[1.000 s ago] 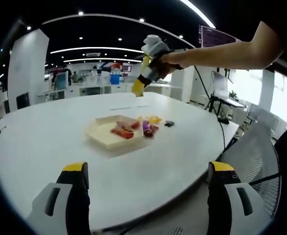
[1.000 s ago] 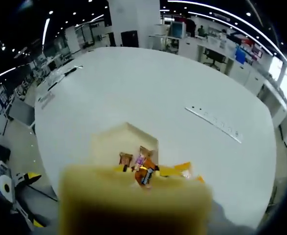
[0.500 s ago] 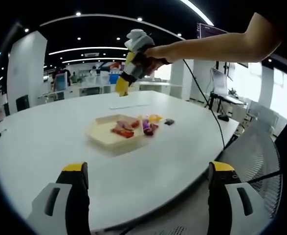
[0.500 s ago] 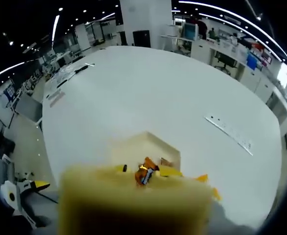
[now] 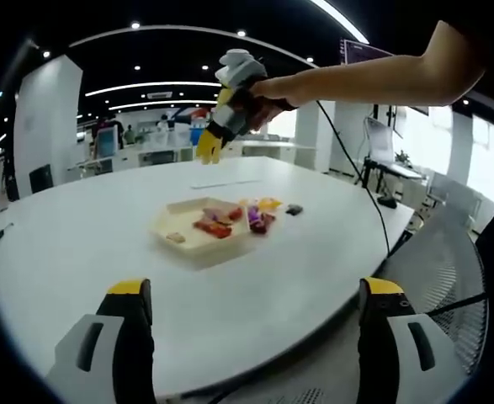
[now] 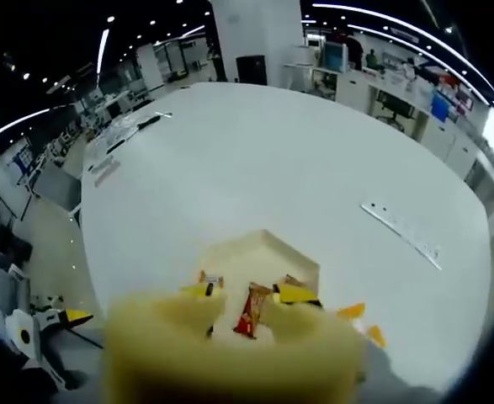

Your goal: Place the target food into the container with the food tongs after gripping and lifting it, then release it inside without dropping or visibly crushing the food.

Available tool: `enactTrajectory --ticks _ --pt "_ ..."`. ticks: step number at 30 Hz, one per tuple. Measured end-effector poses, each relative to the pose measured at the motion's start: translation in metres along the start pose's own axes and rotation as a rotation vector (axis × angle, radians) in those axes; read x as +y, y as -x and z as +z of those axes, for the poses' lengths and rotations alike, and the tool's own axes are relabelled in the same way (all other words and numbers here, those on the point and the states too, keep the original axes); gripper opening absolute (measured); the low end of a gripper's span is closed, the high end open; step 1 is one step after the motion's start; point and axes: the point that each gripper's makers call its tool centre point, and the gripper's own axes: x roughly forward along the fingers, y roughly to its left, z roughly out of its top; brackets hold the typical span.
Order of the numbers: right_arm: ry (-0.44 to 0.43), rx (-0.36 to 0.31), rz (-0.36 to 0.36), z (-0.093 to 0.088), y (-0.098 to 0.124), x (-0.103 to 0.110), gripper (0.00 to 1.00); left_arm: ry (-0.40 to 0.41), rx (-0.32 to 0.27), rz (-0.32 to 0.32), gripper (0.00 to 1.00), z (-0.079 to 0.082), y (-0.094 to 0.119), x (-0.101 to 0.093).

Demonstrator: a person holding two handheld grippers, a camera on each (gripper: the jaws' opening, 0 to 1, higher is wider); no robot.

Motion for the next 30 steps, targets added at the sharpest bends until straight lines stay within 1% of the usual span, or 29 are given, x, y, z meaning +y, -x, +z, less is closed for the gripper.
enactTrajectory --ticks 10,14,17,20,23,26,27,30 --pt "-0.040 0.018 -0.035 -0.026 0.017 -0.023 0.27 0.005 0.002 -0.006 0.99 0.000 0.000 -0.002" --pt "-0.063 0.024 -0.054 -0.039 0.024 -0.034 0.28 0.001 0.001 -0.013 0.99 0.000 0.000 -0.003" --pt "-0.086 0.025 -0.065 -0.050 0.029 -0.042 0.28 -0.007 0.011 -0.024 0.99 -0.001 0.000 -0.005" --pt "-0.109 0.034 -0.081 -0.062 0.034 -0.052 0.28 0.001 0.011 -0.030 0.99 -0.001 -0.001 -0.006" --pt "-0.124 0.043 -0.092 -0.071 0.036 -0.060 0.27 0.016 0.002 -0.031 0.99 0.001 0.000 -0.006" --pt "-0.150 0.061 -0.104 -0.084 0.038 -0.069 0.28 0.017 0.003 -0.035 0.99 0.001 0.000 -0.007" --pt "-0.152 0.063 -0.105 -0.086 0.038 -0.069 0.27 0.018 0.005 -0.036 0.99 0.001 -0.001 -0.008" --pt "-0.166 0.079 -0.108 -0.098 0.038 -0.072 0.28 0.020 0.009 -0.037 0.99 0.000 -0.001 -0.008"
